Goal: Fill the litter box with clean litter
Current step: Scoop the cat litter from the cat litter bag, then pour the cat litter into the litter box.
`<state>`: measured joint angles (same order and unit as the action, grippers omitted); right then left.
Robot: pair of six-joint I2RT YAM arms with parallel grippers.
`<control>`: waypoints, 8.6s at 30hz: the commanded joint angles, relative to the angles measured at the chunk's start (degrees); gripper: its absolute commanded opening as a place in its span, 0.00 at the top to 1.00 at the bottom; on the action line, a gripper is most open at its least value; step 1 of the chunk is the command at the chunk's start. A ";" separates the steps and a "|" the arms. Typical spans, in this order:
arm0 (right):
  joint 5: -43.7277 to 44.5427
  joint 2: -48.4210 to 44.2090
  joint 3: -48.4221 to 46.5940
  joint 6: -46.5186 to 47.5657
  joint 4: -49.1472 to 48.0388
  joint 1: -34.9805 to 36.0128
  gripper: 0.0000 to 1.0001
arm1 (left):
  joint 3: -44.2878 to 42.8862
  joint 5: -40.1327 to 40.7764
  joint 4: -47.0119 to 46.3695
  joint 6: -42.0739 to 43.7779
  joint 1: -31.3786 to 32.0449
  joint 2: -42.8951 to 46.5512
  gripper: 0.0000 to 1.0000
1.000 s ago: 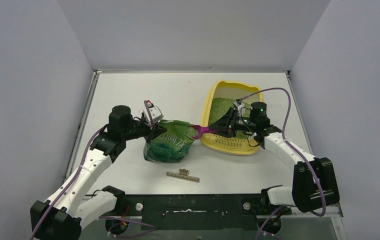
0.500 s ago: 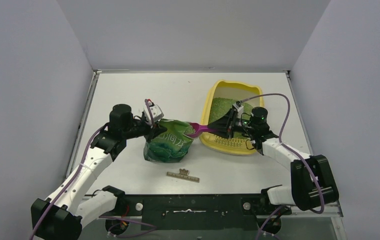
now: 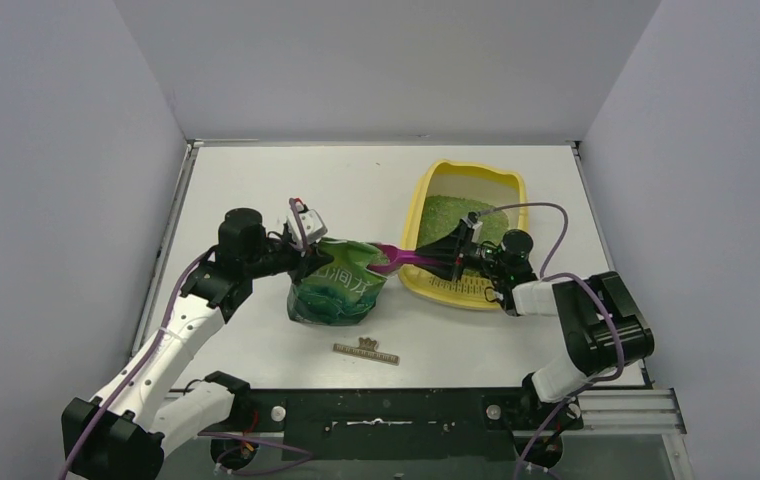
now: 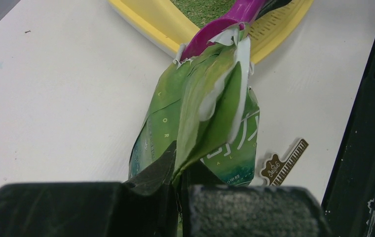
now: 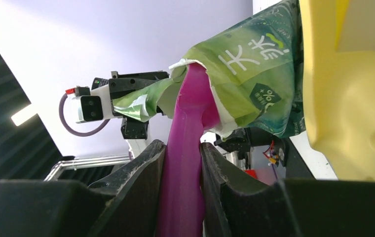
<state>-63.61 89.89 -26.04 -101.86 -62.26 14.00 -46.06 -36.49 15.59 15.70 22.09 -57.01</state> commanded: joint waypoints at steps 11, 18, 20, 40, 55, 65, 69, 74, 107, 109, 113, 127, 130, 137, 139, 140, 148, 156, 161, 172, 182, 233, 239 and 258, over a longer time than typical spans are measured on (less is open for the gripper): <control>1.87 -13.51 -10.12 26.74 34.82 2.63 1.00 | -2.10 -1.55 -1.14 0.73 -0.16 1.33 1.00; 0.93 -13.93 -10.35 25.98 34.51 2.71 1.00 | -2.32 -1.97 -1.11 0.58 -0.29 0.94 1.00; 0.11 -13.25 -12.74 27.53 36.61 4.86 1.00 | -2.30 -2.24 -1.65 0.26 -0.29 0.72 1.00; -6.62 -20.13 -14.04 36.21 51.13 -3.54 1.00 | -2.14 -1.48 -1.84 0.30 -0.28 0.35 1.00; -8.84 -22.13 -14.04 38.76 55.95 -6.87 1.00 | -1.85 -0.65 -2.27 0.20 -0.24 0.61 1.00; -9.41 -24.17 -13.15 38.55 56.88 -8.54 1.00 | -1.75 -0.42 -2.24 0.20 -0.29 0.77 1.00; -9.61 -25.71 -12.22 38.00 56.90 -9.57 1.00 | -1.68 -0.26 -2.28 0.19 -0.29 0.83 1.00; -10.05 -27.17 -11.24 37.62 57.45 -10.88 1.00 | -1.65 -0.25 -2.76 0.20 -0.29 0.33 1.00; -12.33 -29.23 -14.02 34.41 53.75 -26.10 1.00 | -1.56 -0.21 -4.21 -0.67 -0.37 -0.50 1.00; -11.63 -28.51 -14.58 32.13 50.60 -27.63 1.00 | -1.56 -0.35 -4.15 -0.72 -0.38 -0.37 1.00; -10.29 -25.52 -14.70 26.99 42.63 -30.33 1.00 | -1.64 0.01 -3.89 -0.44 -0.38 -0.13 1.00; -5.63 -17.65 -12.67 20.45 28.86 -37.38 1.00 | -1.75 2.85 -3.16 -0.24 -0.38 0.66 0.95; -4.64 -16.74 -11.92 20.69 28.77 -37.95 1.00 | -1.81 3.61 -2.83 -0.34 -0.38 1.24 0.85; -1.22 -16.13 -10.11 23.47 31.96 -38.26 1.00 | -1.71 7.57 -2.41 -0.33 -0.38 3.30 0.60; -0.19 -16.89 -10.20 26.03 35.52 -38.25 1.00 | -1.42 8.64 -2.57 -0.41 -0.33 4.23 0.54; 0.52 -17.34 -10.64 27.92 38.41 -38.26 1.00 | -1.36 9.30 -2.65 -0.55 -0.37 4.53 0.51; 8.84 -21.66 -14.65 38.64 58.17 -37.77 1.00 | -0.79 16.24 -2.92 -2.28 -0.91 8.14 0.37; 19.25 -22.14 -13.19 31.35 54.47 -34.96 1.00 | 3.54 22.72 -8.38 -3.06 -1.43 13.88 0.33; 29.78 -21.81 -16.32 32.25 59.12 -28.49 1.00 | 4.10 22.70 -9.02 -3.35 -1.44 14.33 0.32; 46.00 -23.22 -18.11 28.67 60.40 -21.35 1.00 | 3.94 21.39 -8.56 -3.60 -1.43 13.77 0.31; 49.01 -30.26 -15.58 28.78 64.44 -21.44 1.00 | 3.96 20.58 -8.76 -3.66 -1.43 13.09 0.32; 32.84 -42.56 -10.40 36.80 79.47 -21.49 1.00 | 3.80 19.57 -8.38 -3.66 -1.34 12.62 0.33; 25.80 -44.27 -8.44 40.33 82.15 -21.54 1.00 | 3.71 19.28 -8.60 -3.67 -1.34 12.11 0.33; 21.14 -41.10 -18.68 62.31 102.65 -30.43 1.00 | 3.84 20.26 -8.80 -3.58 -1.34 11.89 0.33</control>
<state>-41.82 48.66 -39.22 -46.59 35.09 -15.77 -41.47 -16.47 10.20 12.23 20.91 -45.34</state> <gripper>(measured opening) 0.280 0.673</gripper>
